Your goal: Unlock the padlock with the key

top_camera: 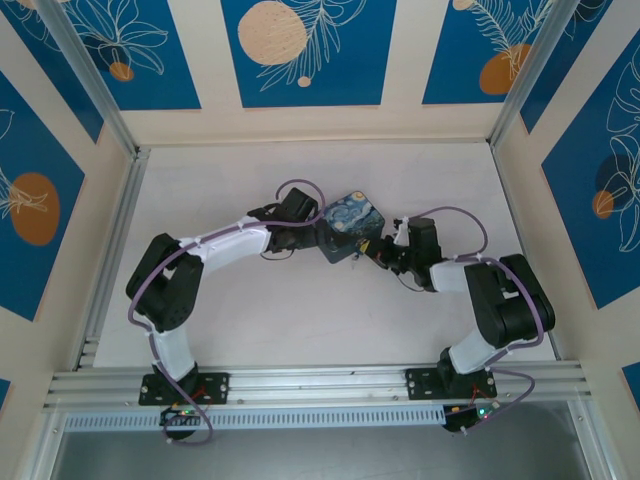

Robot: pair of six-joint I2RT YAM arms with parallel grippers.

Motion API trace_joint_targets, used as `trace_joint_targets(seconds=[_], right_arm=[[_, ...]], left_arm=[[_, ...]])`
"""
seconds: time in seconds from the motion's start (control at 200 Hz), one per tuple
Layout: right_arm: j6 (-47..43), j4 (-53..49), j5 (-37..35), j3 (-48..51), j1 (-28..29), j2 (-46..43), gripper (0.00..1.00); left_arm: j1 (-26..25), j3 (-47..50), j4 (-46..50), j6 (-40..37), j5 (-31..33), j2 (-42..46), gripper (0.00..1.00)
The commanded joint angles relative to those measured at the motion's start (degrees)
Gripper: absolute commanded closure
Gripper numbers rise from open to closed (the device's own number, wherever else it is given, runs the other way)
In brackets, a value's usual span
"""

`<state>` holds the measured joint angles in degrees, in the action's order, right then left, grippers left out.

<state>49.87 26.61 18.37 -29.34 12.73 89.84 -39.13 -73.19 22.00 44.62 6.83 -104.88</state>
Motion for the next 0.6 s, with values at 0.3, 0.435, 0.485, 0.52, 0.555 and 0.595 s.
trace_joint_targets(seconds=[0.3,0.435,0.485,0.52,0.555,0.595], right_arm=[[-2.1,0.1,4.1,-4.6,-5.6,7.6,1.00],[0.5,2.7,5.9,-5.3,-7.8,8.0,1.00],[3.2,5.2,6.8,-5.1,-8.9,8.2,1.00],[5.8,8.1,8.0,-4.9,-9.9,8.8,1.00],[8.2,10.9,9.2,-5.0,-10.5,9.4,1.00],[10.3,12.8,9.9,-5.3,-11.0,10.1,1.00]], left_arm=[[-0.2,-1.2,7.2,0.1,0.8,-4.1,0.00],[-0.2,-1.8,7.7,-0.1,0.8,-4.6,0.00],[-0.1,-1.9,7.8,-0.1,0.8,-4.7,0.00],[-0.1,-1.9,7.7,-0.2,0.8,-4.8,0.00],[-0.1,-1.9,7.7,-0.1,0.8,-4.9,0.00],[-0.1,-2.0,7.8,-0.1,0.8,-5.0,0.00]])
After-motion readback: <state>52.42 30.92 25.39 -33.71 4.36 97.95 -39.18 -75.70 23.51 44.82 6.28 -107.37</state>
